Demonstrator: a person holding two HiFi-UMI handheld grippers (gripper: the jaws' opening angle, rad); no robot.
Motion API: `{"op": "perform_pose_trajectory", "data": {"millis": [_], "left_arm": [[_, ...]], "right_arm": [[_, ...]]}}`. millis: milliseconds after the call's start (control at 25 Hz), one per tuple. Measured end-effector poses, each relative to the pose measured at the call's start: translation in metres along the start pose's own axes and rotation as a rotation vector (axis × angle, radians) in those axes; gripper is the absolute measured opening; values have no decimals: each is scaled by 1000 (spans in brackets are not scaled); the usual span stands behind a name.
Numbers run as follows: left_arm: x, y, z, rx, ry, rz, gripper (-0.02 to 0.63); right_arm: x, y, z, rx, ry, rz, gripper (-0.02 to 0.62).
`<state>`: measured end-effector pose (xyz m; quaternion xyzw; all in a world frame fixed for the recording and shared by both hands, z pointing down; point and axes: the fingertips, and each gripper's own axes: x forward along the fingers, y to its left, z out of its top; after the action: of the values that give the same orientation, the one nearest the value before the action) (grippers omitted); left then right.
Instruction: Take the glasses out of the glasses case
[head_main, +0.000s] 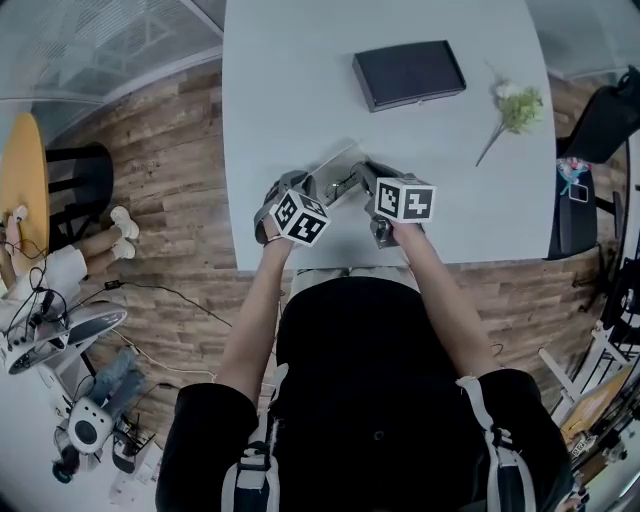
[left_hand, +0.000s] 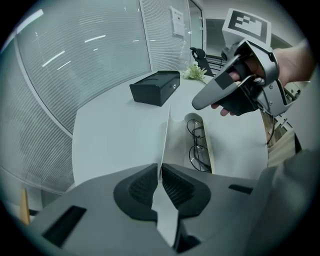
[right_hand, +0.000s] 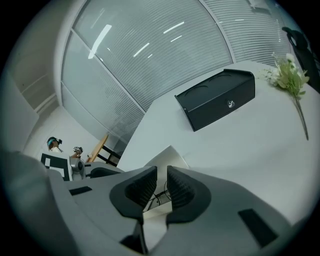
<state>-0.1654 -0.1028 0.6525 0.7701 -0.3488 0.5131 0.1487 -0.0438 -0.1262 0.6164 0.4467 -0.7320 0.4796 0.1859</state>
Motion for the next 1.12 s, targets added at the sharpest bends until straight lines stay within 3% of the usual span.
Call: {"op": "perform_pose_trajectory", "data": {"millis": [400, 840, 1120], "left_arm": [[-7, -6, 13, 30, -9, -15, 75], [-40, -41, 52, 32, -97, 21, 85], [-28, -76, 67, 39, -84, 13, 97]], "right_arm": [[-24, -10, -5, 11, -37, -25, 75], [-54, -16, -19, -7, -49, 16, 75], [-67, -22, -30, -142, -25, 38, 75]]}}
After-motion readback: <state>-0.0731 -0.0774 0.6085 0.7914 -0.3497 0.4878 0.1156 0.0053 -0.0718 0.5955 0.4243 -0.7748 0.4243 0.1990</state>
